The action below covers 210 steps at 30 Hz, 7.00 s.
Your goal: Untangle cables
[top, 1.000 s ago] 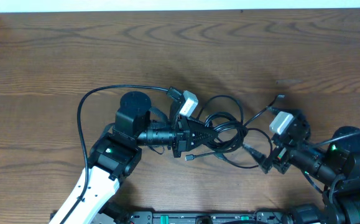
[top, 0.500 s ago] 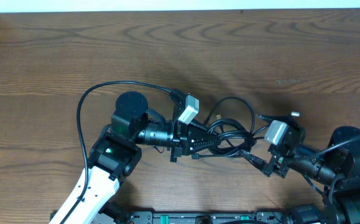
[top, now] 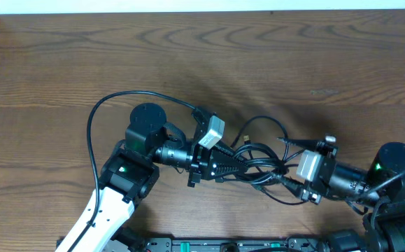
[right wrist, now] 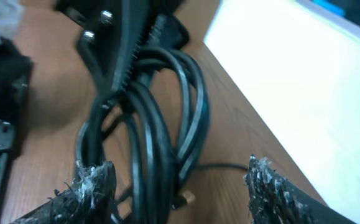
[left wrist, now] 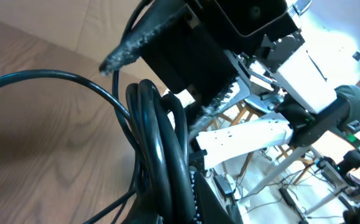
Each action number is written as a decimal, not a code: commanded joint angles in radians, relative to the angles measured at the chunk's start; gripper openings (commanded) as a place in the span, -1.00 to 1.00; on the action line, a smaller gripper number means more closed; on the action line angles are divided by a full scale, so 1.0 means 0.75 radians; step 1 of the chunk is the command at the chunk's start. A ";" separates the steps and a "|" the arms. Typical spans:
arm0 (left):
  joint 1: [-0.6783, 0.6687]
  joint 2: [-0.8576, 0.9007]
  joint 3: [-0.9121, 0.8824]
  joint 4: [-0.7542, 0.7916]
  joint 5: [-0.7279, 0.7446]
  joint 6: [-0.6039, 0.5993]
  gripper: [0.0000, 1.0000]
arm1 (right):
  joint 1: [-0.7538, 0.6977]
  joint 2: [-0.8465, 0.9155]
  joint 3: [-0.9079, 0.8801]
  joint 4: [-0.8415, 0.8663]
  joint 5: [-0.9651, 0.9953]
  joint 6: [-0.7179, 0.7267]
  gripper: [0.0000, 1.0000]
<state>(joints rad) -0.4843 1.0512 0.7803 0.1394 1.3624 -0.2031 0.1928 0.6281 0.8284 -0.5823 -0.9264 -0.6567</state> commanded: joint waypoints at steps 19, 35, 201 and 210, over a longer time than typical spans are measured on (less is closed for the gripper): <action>0.005 -0.010 0.023 0.033 0.008 0.050 -0.85 | -0.006 0.001 0.012 -0.045 -0.089 -0.054 -0.98; 0.139 -0.010 0.023 0.032 -0.032 -0.265 0.42 | -0.005 0.001 0.012 -0.078 -0.006 -0.089 -0.98; -0.412 0.615 0.023 -0.876 -1.574 -1.011 0.89 | -0.003 0.411 0.012 -0.243 0.469 0.532 0.99; -0.479 0.730 0.023 -0.887 -1.785 -1.317 0.89 | -0.003 0.411 0.012 -0.211 0.468 0.587 0.99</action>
<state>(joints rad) -0.8318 1.5719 0.7841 -0.5293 0.1009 -1.0832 0.1890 0.9379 0.8295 -0.7429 -0.5545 -0.2443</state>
